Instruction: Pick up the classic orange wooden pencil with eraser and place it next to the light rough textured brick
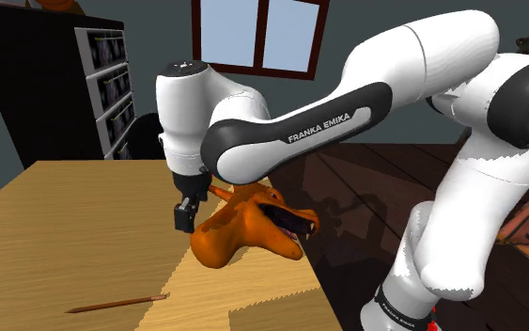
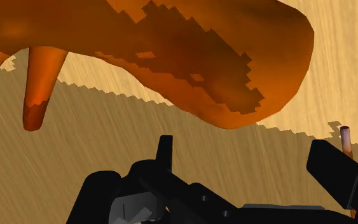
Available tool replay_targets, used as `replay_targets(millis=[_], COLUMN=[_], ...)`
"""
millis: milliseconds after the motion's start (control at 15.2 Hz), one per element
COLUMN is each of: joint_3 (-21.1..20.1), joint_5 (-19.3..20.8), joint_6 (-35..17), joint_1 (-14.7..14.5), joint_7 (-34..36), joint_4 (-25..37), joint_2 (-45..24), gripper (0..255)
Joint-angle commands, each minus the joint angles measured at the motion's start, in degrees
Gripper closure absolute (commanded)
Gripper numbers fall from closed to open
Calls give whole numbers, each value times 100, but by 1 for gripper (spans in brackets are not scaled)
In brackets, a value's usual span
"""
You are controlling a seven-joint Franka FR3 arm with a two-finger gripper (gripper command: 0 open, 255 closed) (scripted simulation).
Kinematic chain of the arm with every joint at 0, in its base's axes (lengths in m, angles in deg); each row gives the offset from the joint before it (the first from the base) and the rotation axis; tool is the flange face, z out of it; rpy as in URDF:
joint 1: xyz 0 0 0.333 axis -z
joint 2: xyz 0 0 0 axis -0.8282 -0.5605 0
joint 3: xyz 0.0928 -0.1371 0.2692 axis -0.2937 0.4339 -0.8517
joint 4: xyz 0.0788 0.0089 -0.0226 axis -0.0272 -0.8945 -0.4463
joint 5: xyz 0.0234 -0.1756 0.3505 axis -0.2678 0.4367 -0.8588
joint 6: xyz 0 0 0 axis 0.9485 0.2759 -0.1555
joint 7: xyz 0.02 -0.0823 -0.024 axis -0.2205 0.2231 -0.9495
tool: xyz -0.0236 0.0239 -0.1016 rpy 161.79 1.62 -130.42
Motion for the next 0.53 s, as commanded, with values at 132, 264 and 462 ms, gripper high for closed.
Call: replay_targets(millis=[132,264,462], joint_3=[-242,-330,-429], joint_5=[393,604,919], joint_6=[9,27,80], joint_1=[-249,-402,-665], joint_7=[138,197,265], joint_4=[525,792,1210], joint_2=[-720,-1083,-1624], gripper=[0,0,0])
